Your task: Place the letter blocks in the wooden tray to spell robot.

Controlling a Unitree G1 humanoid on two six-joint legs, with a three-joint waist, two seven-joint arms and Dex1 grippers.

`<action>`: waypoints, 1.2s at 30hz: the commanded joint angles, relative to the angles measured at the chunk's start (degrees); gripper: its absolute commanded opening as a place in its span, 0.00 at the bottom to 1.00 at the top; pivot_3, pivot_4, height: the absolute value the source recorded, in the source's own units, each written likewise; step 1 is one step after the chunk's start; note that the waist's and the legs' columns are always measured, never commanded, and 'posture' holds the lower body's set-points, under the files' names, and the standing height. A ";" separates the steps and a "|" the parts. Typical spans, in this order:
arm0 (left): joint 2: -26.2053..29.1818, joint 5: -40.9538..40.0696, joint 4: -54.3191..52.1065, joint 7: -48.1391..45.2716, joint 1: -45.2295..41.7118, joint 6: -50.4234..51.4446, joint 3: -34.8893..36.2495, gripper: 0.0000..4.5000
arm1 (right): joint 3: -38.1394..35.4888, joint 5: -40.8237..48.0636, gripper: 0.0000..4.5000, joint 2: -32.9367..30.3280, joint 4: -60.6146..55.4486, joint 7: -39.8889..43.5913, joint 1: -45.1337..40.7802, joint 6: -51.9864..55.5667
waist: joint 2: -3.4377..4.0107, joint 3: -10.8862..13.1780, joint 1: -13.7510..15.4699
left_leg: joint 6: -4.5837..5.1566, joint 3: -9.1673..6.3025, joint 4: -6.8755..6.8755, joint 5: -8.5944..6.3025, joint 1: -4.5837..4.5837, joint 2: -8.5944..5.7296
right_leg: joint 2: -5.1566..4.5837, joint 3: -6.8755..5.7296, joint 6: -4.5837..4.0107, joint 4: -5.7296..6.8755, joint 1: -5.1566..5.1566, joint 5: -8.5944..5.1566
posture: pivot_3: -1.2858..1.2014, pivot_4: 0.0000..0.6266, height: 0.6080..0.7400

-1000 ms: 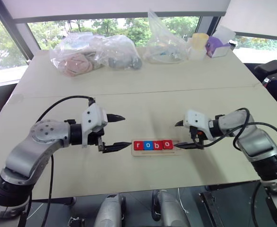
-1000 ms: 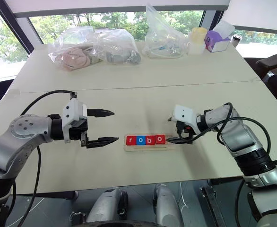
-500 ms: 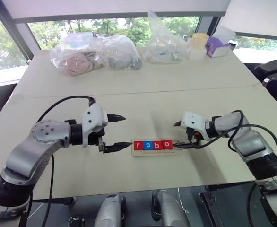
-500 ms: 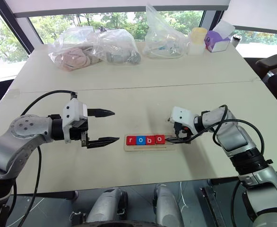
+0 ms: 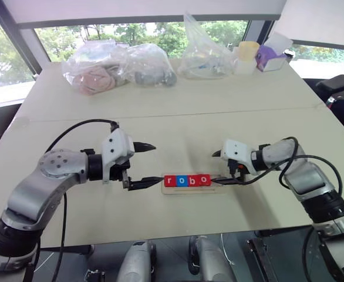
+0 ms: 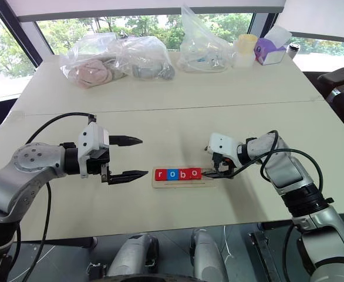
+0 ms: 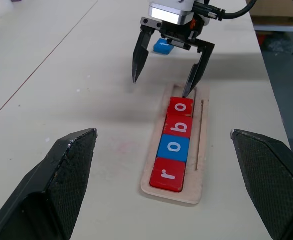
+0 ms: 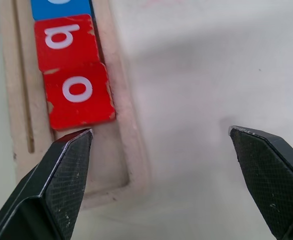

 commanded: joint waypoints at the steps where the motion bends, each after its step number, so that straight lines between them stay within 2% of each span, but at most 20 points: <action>1: 0.00 -0.53 -1.51 0.07 -0.44 -0.45 0.44 1.00 | -5.04 1.24 0.99 -2.61 -2.10 -1.37 -1.08 2.27 | 0.00 0.00 0.02 | 0.00 0.00 0.00 0.00 0.00 0.01 | -0.01 0.00 0.00 0.00 0.01 0.00 | 0.52 0.24 1.00; 4: -0.08 -0.55 -1.70 0.15 -0.24 -0.48 0.44 1.00 | -8.30 2.80 0.99 -2.62 -3.59 -3.99 -0.09 6.07 | 0.00 0.00 -0.03 | 0.00 0.00 0.00 0.00 0.00 0.00 | -0.02 0.01 0.00 -0.01 0.01 0.00 | 0.52 0.24 1.00; 10: -0.37 -0.33 -1.20 -0.22 -0.23 -0.86 0.05 1.00 | -17.34 2.10 0.99 3.24 -8.54 -21.62 2.05 23.34 | 0.00 -0.01 -0.04 | 0.00 0.00 0.00 0.00 0.02 0.02 | 0.02 0.00 -0.02 0.03 -0.01 0.01 | 0.52 0.24 1.00; 14: -0.68 -0.08 -0.58 -0.50 -0.79 -1.09 -0.35 1.00 | -23.74 -0.07 0.99 9.66 -14.09 -35.37 3.70 38.83 | 0.02 -0.01 0.03 | 0.00 0.00 0.00 0.00 0.00 0.03 | -0.01 0.01 -0.02 0.04 -0.01 0.01 | 0.52 0.24 1.00; 20: -1.07 -0.09 0.28 -1.54 -1.38 -1.37 -1.08 1.00 | -29.81 -0.08 0.99 20.89 -25.84 -46.48 4.76 58.15 | 0.04 -0.03 -0.13 | 0.00 -0.02 -0.01 0.00 -0.01 0.03 | -0.01 0.02 -0.02 0.04 -0.03 0.01 | 0.52 0.24 1.00; 24: -1.06 0.18 1.41 -2.31 -2.29 -1.87 -1.63 1.00 | -31.72 -0.63 0.99 26.48 -28.41 -51.52 4.40 64.69 | 0.05 -0.04 -0.15 | 0.00 -0.04 -0.01 0.00 0.00 0.03 | 0.01 0.01 -0.02 0.05 -0.03 0.01 | 0.52 0.24 1.00; 36: -0.97 0.36 1.86 -2.90 -2.79 -2.25 -2.01 1.00 | -32.28 -1.62 0.99 33.01 -29.69 -60.45 5.67 68.10 | 0.07 -0.04 -0.28 | 0.00 -0.05 -0.04 0.00 -0.02 0.02 | 0.01 0.01 -0.02 0.03 -0.04 0.00 | 0.52 0.24 1.00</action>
